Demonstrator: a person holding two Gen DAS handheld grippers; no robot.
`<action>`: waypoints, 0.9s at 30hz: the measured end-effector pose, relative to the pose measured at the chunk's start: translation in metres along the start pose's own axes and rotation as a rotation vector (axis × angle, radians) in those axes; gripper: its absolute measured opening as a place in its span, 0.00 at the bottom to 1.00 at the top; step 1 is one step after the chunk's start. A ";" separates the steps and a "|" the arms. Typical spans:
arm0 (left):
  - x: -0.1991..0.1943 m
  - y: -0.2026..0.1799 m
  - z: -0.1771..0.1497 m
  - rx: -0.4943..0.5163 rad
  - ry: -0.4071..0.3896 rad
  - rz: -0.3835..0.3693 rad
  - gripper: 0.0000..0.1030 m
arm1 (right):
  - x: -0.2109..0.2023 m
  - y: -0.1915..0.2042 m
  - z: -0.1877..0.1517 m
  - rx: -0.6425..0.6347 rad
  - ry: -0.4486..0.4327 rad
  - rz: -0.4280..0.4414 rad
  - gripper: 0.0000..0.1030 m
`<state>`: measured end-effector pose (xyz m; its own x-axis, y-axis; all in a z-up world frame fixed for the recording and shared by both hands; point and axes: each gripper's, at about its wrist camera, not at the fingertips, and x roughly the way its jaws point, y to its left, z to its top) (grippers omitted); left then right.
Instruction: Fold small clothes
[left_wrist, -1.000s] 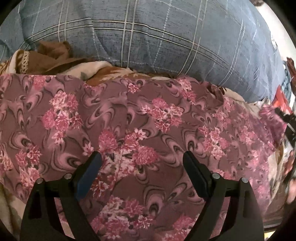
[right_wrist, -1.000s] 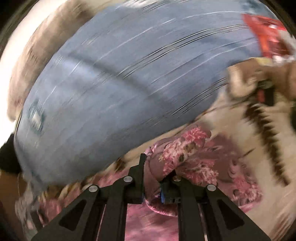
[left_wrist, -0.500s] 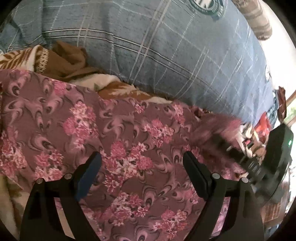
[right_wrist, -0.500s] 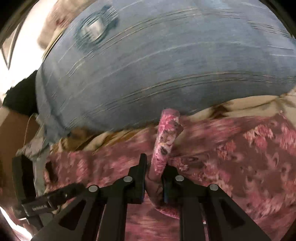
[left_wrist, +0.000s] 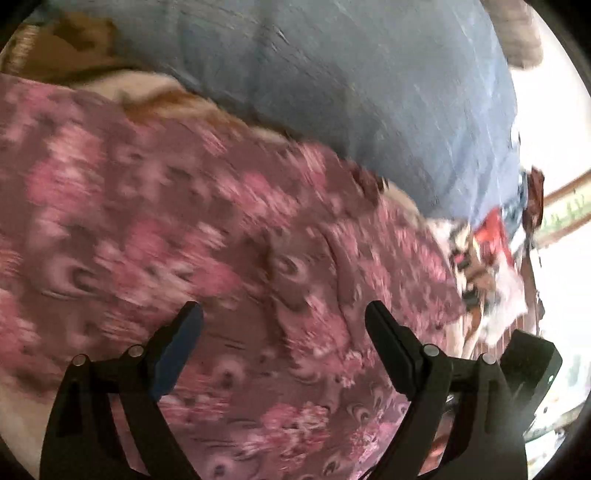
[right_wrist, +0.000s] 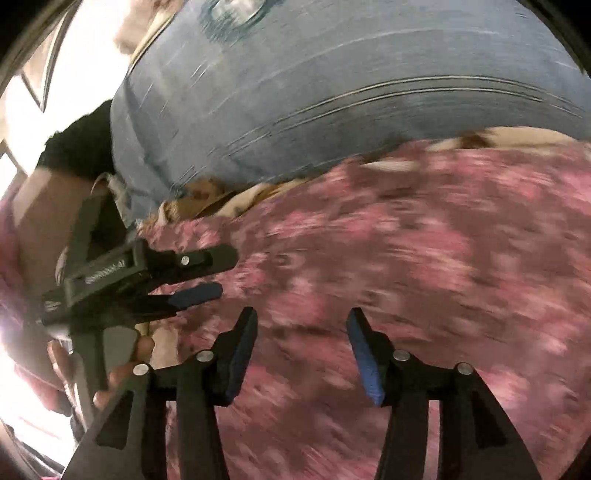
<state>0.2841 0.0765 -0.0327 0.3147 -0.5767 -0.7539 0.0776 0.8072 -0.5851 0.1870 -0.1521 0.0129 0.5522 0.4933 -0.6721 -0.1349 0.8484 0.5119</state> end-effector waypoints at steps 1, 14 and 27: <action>0.007 -0.006 -0.003 0.018 0.010 0.012 0.87 | -0.015 -0.016 -0.003 0.027 -0.017 -0.016 0.55; 0.000 -0.058 -0.012 0.110 -0.115 0.095 0.05 | -0.124 -0.160 -0.028 0.415 -0.282 -0.058 0.55; -0.047 -0.006 0.000 -0.030 -0.221 0.243 0.01 | -0.112 -0.193 -0.019 0.563 -0.333 0.136 0.56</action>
<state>0.2686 0.0983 0.0063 0.5188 -0.3233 -0.7914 -0.0522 0.9120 -0.4069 0.1356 -0.3678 -0.0208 0.7972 0.4269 -0.4270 0.1789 0.5084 0.8423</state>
